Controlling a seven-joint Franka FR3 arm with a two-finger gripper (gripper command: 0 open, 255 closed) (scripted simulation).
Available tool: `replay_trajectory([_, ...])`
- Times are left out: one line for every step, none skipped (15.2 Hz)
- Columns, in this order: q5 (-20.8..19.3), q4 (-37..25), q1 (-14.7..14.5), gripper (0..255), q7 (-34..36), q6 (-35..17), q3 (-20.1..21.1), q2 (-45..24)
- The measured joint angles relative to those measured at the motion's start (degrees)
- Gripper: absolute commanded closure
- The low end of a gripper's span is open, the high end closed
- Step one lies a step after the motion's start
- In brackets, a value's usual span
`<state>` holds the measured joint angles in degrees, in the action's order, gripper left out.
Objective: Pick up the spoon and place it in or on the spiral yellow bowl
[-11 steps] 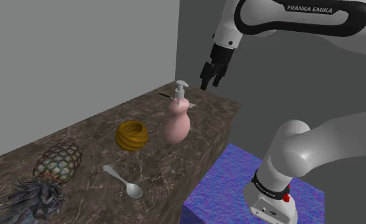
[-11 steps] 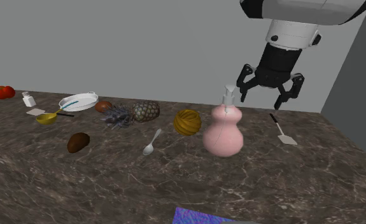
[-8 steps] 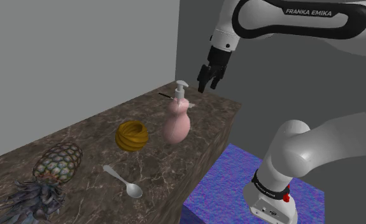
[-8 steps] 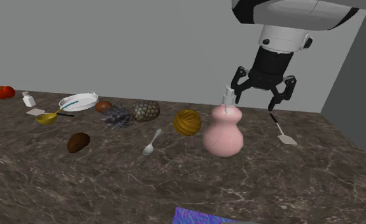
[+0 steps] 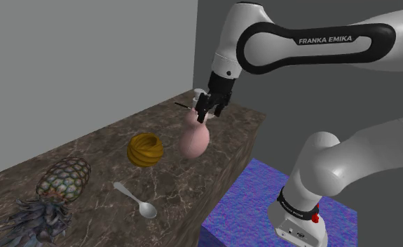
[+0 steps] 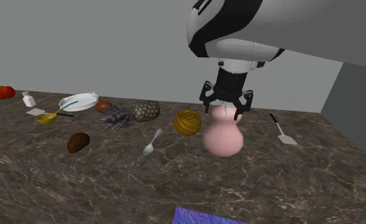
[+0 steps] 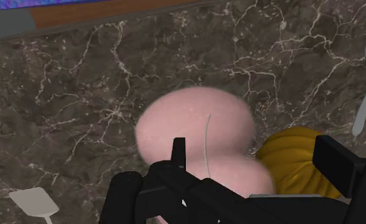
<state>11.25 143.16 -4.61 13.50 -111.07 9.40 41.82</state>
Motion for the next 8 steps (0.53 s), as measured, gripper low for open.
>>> replay_trajectory([0.44,0.08,-0.25,0,1.11,-1.46,1.16,-1.02])
replay_trajectory([1.11,0.57,-0.75,0,2.67,-2.95,2.74,-1.62])
replay_trajectory([1.63,0.67,-1.1,0,4.08,-4.35,4.15,-2.51])
replay_trajectory([2.0,0.89,-1.32,0,5.21,-5.84,5.33,-3.44])
replay_trajectory([2.31,0.76,-1.42,0,6.42,-7.83,6.72,-5.23])
replay_trajectory([2.61,0.82,-1.63,0,7.75,-9.43,8.09,-6.39])
replay_trajectory([2.85,0.94,-1.79,0,9.04,-11.05,9.42,-7.53])
replay_trajectory([2.97,0.86,-1.89,0,10.3,-12.35,10.63,-8.53])
